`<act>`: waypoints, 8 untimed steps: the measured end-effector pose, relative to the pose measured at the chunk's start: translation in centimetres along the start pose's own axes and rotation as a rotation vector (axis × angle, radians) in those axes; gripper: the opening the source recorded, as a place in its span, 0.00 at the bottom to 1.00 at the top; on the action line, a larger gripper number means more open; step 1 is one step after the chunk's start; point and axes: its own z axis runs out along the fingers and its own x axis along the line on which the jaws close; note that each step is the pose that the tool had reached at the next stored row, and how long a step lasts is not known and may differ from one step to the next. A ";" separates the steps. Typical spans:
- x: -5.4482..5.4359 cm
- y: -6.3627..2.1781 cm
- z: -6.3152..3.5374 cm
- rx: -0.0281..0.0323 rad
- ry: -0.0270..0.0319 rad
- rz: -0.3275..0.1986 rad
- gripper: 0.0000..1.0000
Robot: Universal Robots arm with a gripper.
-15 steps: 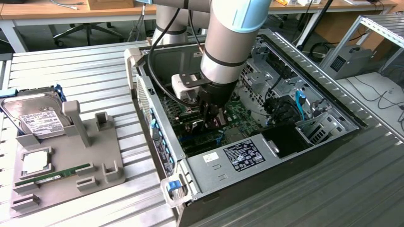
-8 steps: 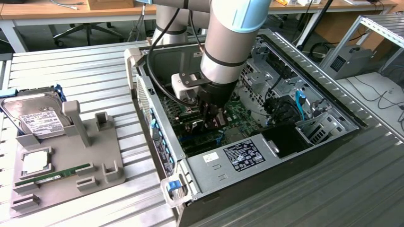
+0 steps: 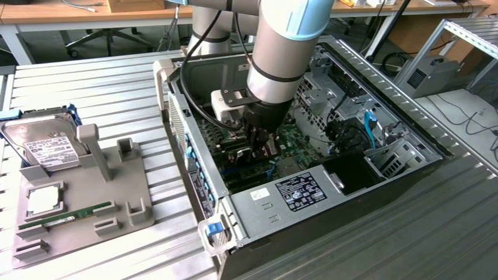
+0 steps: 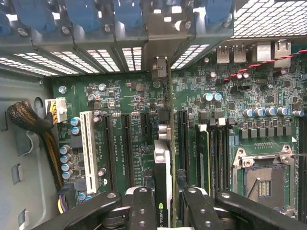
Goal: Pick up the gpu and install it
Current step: 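Insert the gpu into the slot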
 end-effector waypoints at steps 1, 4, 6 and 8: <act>0.0 0.00 0.01 0.0001 -0.0002 0.000 0.27; 0.0 0.00 0.04 0.0002 -0.0001 0.002 0.27; 0.0 0.00 0.05 0.0002 -0.0002 0.003 0.27; 0.0 0.00 0.06 0.0003 -0.0003 0.003 0.27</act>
